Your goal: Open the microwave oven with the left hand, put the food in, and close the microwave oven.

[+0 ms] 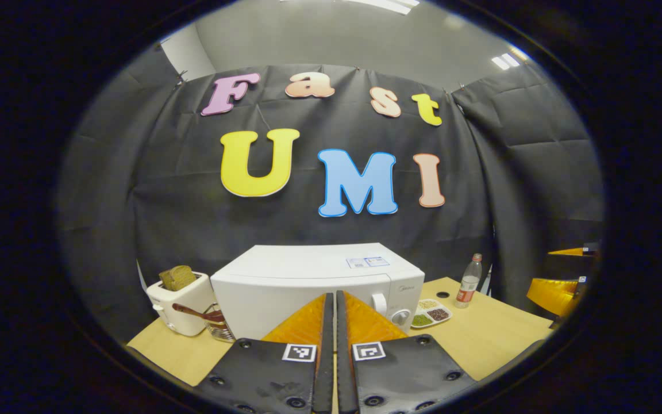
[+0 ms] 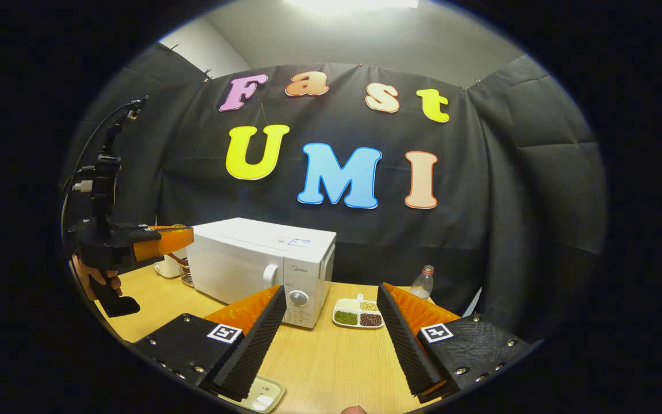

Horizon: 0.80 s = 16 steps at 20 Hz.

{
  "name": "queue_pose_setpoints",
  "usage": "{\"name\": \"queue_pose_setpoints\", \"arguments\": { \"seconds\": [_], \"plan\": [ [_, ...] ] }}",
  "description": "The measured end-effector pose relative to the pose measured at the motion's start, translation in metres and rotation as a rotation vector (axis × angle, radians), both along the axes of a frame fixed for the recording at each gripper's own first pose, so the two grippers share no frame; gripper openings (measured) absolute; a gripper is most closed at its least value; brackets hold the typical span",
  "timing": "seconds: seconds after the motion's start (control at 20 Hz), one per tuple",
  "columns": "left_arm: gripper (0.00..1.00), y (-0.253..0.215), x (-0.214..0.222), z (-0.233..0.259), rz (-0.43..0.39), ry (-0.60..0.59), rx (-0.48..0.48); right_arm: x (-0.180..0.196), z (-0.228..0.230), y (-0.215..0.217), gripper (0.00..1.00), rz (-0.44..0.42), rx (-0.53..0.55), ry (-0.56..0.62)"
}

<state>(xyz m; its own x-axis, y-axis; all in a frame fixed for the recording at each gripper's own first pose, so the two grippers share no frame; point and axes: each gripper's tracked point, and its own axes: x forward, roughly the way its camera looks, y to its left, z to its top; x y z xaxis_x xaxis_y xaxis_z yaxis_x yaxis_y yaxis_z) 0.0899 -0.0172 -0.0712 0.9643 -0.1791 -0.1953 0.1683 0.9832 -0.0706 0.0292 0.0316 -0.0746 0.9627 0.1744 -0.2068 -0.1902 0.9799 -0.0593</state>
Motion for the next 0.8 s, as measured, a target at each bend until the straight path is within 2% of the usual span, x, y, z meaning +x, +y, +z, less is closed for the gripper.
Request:
{"name": "queue_pose_setpoints", "arguments": {
  "seconds": [0.55, 0.6, 0.7, 0.75, 0.8],
  "plan": [
    [0.1, 0.081, -0.108, 0.015, 0.099, -0.018, 0.043, -0.066, 0.021, 0.026, 0.97, -0.024, 0.038, -0.046],
    [0.15, 0.083, -0.114, 0.016, 0.098, -0.019, 0.035, -0.071, 0.022, 0.028, 0.97, -0.024, 0.038, -0.049],
    [0.33, 0.087, -0.128, 0.019, 0.096, -0.025, 0.024, -0.08, 0.022, 0.03, 0.97, -0.028, 0.038, -0.054],
    [0.58, 0.09, -0.133, 0.021, 0.096, -0.032, 0.026, -0.083, 0.023, 0.032, 0.97, -0.03, 0.04, -0.055],
    [0.67, 0.093, -0.139, 0.022, 0.096, -0.038, 0.032, -0.087, 0.024, 0.034, 0.97, -0.029, 0.043, -0.058]
  ]
}}
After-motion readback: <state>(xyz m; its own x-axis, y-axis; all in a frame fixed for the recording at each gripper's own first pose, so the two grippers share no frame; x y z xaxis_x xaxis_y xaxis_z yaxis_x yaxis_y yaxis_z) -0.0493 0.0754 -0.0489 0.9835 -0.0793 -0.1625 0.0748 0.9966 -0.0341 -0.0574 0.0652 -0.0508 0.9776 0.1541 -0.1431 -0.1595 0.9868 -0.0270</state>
